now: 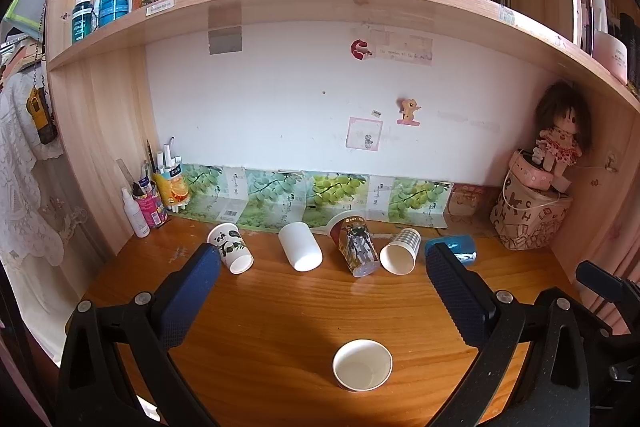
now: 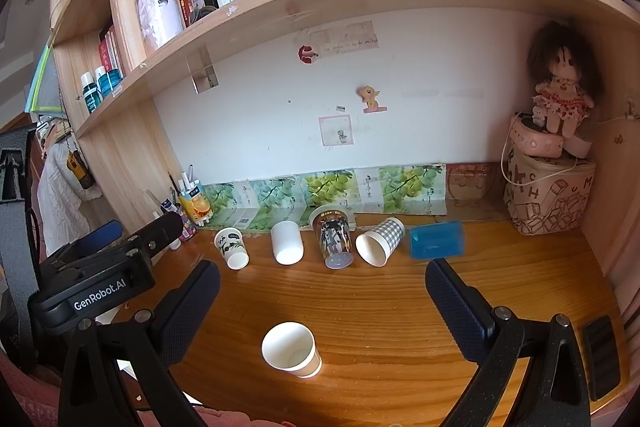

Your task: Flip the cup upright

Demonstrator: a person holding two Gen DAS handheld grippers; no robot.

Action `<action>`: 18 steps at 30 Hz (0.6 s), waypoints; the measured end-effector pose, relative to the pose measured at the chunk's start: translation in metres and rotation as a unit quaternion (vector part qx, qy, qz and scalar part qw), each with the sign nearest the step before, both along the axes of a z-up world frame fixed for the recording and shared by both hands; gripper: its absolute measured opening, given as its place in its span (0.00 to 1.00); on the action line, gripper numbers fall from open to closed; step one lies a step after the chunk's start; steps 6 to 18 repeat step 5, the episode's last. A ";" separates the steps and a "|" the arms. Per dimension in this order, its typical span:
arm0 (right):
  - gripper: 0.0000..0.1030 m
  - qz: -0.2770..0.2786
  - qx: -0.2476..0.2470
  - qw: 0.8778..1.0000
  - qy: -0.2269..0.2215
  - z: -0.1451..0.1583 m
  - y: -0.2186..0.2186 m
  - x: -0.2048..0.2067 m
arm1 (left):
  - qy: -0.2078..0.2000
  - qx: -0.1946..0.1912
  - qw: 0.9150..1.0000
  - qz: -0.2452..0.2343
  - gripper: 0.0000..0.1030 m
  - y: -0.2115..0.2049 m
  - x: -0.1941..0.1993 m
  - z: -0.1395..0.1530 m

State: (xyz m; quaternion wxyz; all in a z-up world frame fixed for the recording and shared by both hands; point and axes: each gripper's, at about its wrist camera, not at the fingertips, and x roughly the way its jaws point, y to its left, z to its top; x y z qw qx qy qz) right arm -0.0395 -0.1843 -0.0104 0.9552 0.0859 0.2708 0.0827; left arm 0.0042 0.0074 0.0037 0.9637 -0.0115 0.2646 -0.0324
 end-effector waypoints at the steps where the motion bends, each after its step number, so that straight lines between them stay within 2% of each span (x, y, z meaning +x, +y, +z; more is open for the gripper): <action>1: 1.00 0.000 0.000 1.000 0.000 0.000 0.000 0.000 | 0.001 0.000 1.000 -0.001 1.00 0.000 0.000 0.000; 18: 1.00 0.001 0.001 1.000 0.002 -0.001 0.000 -0.001 | 0.004 -0.001 1.000 0.000 1.00 0.001 0.001 -0.001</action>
